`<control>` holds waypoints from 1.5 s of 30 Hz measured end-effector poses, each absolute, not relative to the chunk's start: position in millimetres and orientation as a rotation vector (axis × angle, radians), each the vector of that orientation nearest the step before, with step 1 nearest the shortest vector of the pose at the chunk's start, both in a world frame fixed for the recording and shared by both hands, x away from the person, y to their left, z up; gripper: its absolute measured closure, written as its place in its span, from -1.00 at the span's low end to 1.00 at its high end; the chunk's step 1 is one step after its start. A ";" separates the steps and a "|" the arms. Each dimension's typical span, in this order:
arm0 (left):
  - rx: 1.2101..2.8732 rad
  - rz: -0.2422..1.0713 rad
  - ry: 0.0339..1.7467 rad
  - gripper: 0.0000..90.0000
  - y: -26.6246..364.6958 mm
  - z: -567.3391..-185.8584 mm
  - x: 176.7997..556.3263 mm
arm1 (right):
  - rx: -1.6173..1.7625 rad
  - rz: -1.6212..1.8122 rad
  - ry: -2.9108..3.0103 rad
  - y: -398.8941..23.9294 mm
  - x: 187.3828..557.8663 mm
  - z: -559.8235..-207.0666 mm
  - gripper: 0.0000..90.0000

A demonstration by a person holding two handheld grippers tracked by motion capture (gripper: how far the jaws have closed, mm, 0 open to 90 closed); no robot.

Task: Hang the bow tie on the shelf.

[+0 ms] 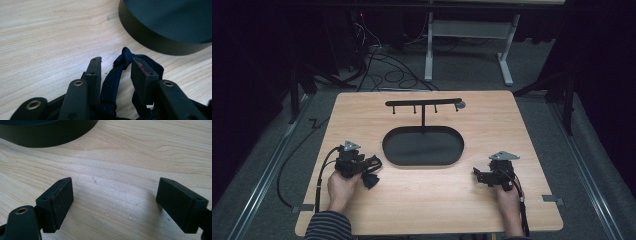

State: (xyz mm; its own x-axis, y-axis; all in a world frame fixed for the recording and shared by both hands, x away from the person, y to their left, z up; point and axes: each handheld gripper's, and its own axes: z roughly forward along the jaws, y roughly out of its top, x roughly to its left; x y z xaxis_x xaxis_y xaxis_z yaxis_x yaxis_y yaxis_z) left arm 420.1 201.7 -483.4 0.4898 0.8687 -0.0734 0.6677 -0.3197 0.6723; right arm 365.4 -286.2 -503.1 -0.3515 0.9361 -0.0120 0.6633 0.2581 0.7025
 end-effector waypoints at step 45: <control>1.998 0.443 1.151 0.97 207.5 -446.8 394.4 | 1.445 0.853 2.108 -286.4 365.4 -503.2 -0.66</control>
State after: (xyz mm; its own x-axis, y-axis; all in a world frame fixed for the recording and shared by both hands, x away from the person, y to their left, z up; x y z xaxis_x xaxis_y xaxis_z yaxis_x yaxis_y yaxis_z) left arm 394.4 207.5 -446.8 0.5307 0.8441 -0.0765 0.5750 -0.2923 0.7641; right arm 365.4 -286.4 -503.2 -0.3550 0.9347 -0.0151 0.6611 0.2624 0.7029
